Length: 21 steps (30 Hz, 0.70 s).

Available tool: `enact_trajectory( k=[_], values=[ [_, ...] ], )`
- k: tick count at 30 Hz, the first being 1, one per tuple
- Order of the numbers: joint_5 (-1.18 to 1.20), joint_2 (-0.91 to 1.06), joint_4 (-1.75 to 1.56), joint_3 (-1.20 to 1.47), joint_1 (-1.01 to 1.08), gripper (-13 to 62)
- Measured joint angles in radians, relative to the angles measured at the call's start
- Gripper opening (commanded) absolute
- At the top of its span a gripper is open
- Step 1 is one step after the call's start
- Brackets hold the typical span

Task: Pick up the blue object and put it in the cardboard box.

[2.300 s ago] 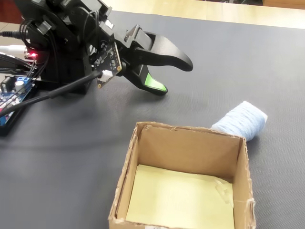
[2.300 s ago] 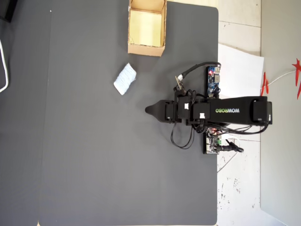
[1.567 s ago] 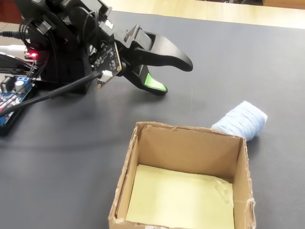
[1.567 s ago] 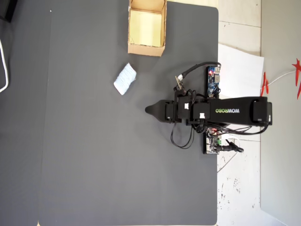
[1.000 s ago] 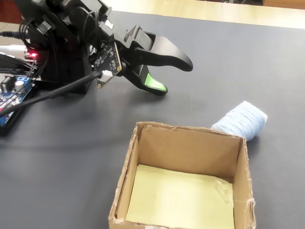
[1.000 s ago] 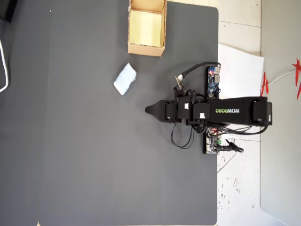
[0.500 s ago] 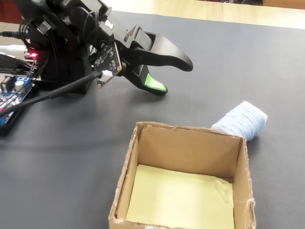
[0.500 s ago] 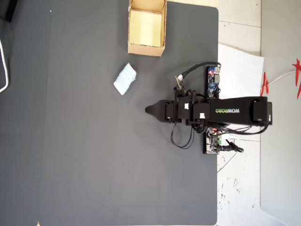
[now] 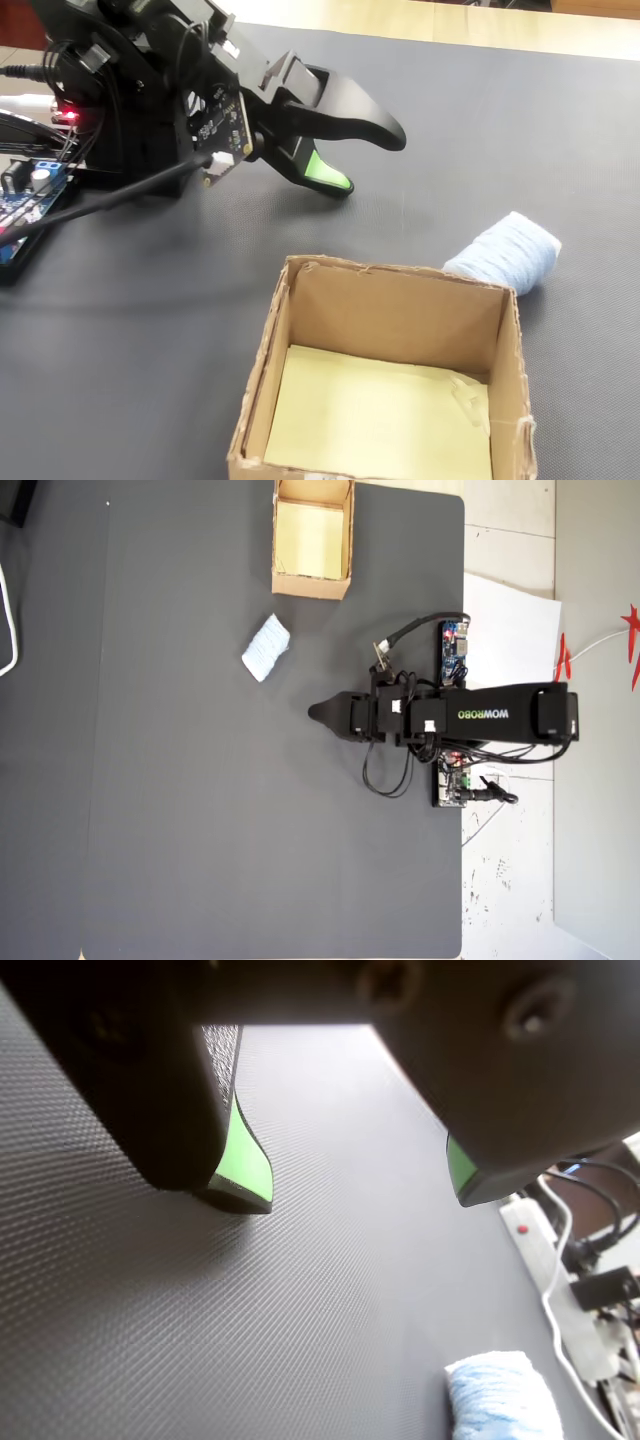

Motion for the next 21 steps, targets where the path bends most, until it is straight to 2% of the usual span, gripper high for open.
enact_trajectory(
  k=[13, 19, 21],
  values=[
    [-0.133, -0.015, 0.002, -0.137, 0.094, 33.2],
    [-0.164, -0.106, 0.181, -0.305, 0.123, 33.2],
    [-0.166, -0.189, 0.204, -0.387, 0.143, 33.2]
  ],
)
